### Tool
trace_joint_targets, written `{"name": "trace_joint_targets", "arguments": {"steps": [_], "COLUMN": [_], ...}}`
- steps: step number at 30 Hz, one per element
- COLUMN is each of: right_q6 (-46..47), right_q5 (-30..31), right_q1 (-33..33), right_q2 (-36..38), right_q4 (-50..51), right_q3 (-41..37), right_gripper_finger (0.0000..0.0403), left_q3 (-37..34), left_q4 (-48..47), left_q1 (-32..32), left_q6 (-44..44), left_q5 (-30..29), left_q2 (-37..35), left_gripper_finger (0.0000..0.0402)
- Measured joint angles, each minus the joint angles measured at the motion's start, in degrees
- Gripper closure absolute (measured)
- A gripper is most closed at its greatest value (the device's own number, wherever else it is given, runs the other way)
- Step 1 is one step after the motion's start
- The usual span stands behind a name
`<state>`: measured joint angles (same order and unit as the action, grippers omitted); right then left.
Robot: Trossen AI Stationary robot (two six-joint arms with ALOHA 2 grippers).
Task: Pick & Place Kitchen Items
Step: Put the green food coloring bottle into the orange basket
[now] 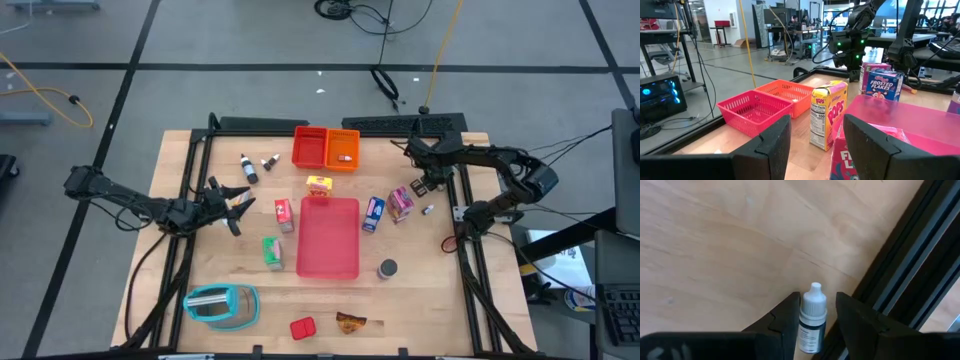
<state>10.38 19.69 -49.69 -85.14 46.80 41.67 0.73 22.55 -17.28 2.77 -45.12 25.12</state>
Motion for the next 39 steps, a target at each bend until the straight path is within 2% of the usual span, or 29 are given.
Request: {"name": "trace_joint_targets", "arguments": {"steps": [4, 9, 19, 26, 33, 39], "right_q6": [-0.27, -1.33, -2.49, -1.89, -1.69, -0.54], "right_q5": [-0.47, -3.89, -5.23, -7.10, -13.68, -17.84], "right_q1": [-0.04, -0.59, -0.81, 1.48, 5.03, 7.36], "right_q2": [-0.02, -0.02, 0.47, 6.20, 10.44, 10.34], "right_q4": [0.12, 0.08, 3.91, 2.90, -4.42, -15.14], "right_q3": [0.00, 0.00, 1.41, 5.23, 8.73, 11.03], "right_gripper_finger": [0.0298, 0.0366, 0.0367, 0.0367, 0.0367, 0.0367], "left_q3": [0.00, 0.00, 0.00, -0.01, 0.00, 0.00], "left_q4": [0.00, 0.00, 0.02, 0.02, 0.03, 0.04], "left_q1": [0.00, 0.00, 0.00, 0.00, 0.00, 0.00], "left_q6": [-0.01, -0.01, 0.02, 0.06, 0.06, 0.03], "left_q5": [0.01, 0.00, 0.01, 0.02, 0.01, 0.00], "left_q2": [0.00, -0.01, -0.01, 0.00, 0.00, 0.00], "left_gripper_finger": [0.0217, 0.0217, 0.0217, 0.0217, 0.0217, 0.0217]}}
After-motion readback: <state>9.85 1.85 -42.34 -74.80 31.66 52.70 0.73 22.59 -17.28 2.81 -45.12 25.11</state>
